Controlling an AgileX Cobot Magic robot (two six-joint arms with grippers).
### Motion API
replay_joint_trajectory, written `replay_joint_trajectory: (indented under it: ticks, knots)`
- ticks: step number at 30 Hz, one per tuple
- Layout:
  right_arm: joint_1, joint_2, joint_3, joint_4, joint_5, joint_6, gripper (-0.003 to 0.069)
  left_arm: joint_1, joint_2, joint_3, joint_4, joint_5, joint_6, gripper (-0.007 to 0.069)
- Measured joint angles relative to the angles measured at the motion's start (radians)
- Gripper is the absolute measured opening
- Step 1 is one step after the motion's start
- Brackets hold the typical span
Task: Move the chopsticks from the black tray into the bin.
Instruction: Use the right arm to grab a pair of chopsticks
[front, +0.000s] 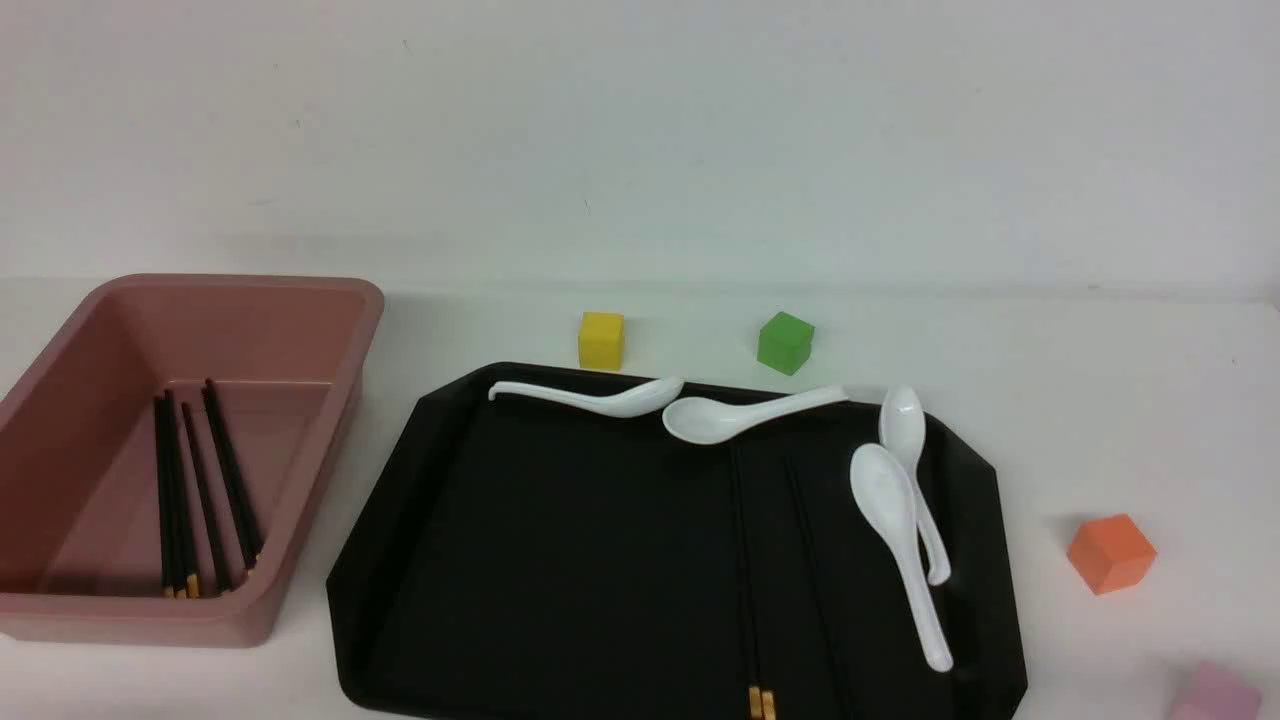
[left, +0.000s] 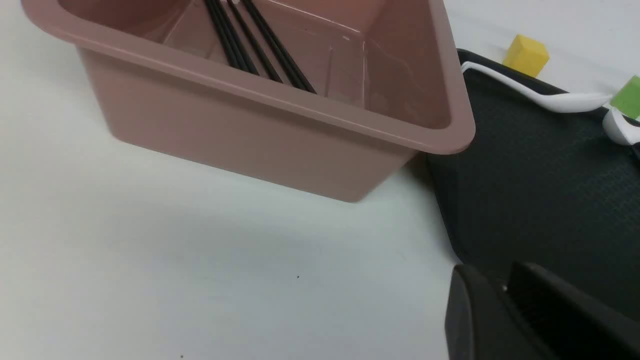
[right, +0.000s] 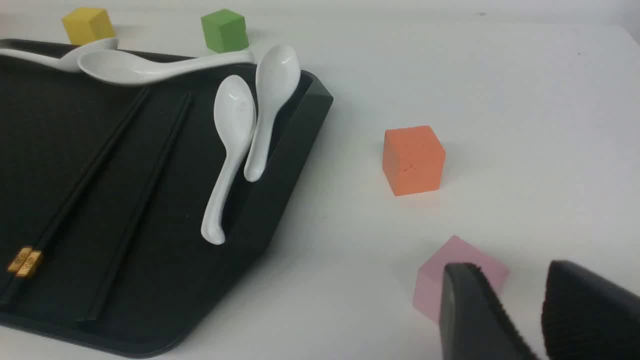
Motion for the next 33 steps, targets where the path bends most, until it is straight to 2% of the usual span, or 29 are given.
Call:
replay_joint_trajectory:
  ticks: [33]
  knots:
    - [0.0,0.0,0.0,0.0,0.0,0.0,0.0239,0.0,0.0,0.0,0.0,0.0,0.0,0.013]
